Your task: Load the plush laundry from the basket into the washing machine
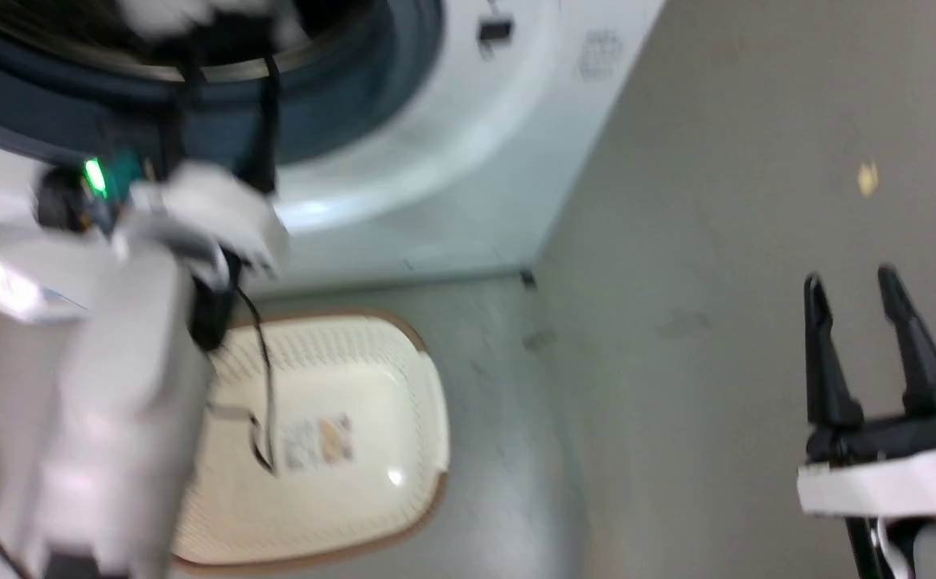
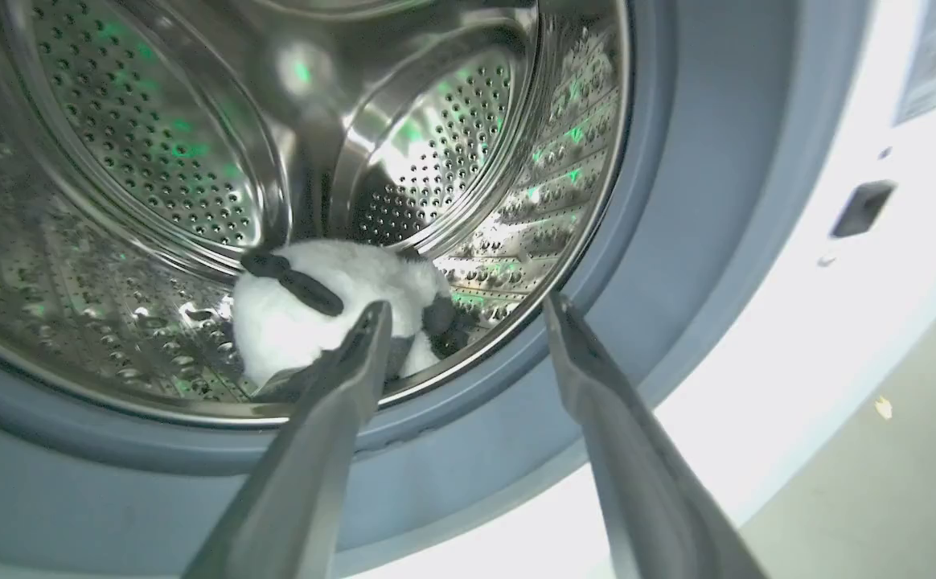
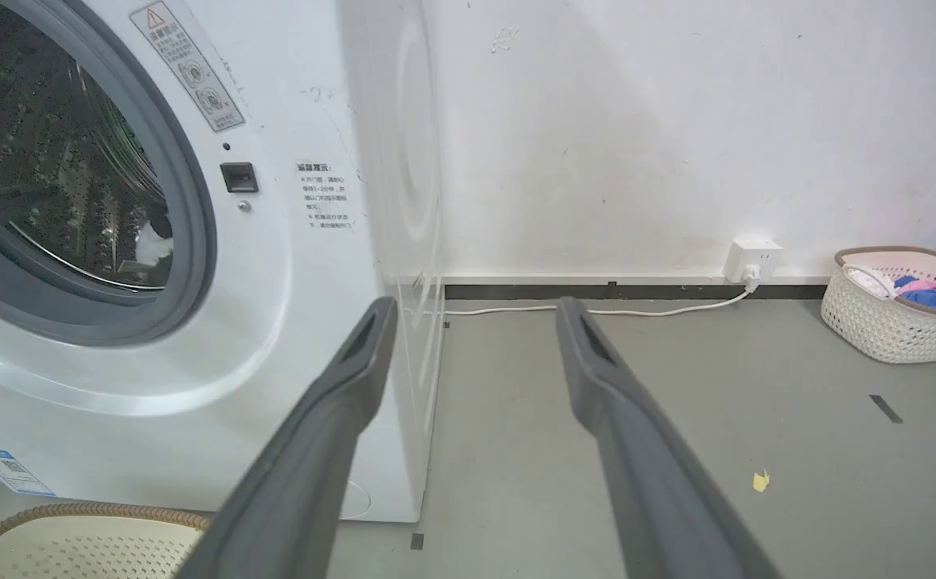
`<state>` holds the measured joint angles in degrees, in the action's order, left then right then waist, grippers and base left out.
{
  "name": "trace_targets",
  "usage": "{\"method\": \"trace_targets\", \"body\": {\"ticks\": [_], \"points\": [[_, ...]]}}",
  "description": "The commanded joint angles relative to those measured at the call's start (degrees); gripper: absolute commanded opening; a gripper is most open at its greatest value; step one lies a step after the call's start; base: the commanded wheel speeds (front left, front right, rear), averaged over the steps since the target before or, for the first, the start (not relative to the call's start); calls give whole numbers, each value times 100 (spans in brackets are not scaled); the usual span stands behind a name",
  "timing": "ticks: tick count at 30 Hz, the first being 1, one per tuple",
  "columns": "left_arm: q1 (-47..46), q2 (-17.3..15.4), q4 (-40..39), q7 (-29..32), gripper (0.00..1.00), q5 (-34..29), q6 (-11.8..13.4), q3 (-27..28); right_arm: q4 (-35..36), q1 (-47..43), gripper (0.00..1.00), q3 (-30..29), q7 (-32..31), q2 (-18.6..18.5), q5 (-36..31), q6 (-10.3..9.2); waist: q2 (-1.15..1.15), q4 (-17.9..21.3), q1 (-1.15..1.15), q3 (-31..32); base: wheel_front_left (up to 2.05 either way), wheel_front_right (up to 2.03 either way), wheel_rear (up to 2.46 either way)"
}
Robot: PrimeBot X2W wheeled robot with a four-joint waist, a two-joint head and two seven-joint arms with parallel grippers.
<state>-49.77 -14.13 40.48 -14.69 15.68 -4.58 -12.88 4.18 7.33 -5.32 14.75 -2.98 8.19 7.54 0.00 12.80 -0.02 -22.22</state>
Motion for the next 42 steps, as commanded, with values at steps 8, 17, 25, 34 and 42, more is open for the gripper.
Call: {"method": "trace_targets", "body": {"ticks": [8, 17, 25, 34, 42], "points": [[2912, 460, -2251, -29, 100, 48, 401, 372, -119, -673, 100, -4, 25, -6, -170, -5, 0, -938, 2, 1779, 0, 0, 0], [4881, 823, -3292, -30, 100, -100, 731, 579, -238, -1119, 100, 248, 25, 5, -299, -5, 0, -1144, 2, 2198, 0, 0, 0], [5498, 1003, -3719, -30, 100, -554, 912, 538, -310, -1294, 100, 283, 25, 9, -265, -5, 0, -1317, 2, 2315, 0, 0, 0], [5459, 1000, -3709, 46, 0, -630, 881, 564, -315, -1212, 0, 289, -43, 8, -278, 0, 0, -1332, 2, 2317, 0, 0, 0], [5427, 1008, -3732, 140, 0, -692, 853, 612, -322, -1180, 0, 306, -138, 8, -314, 0, 0, -1329, 2, 2311, 0, 0, 0]]}}
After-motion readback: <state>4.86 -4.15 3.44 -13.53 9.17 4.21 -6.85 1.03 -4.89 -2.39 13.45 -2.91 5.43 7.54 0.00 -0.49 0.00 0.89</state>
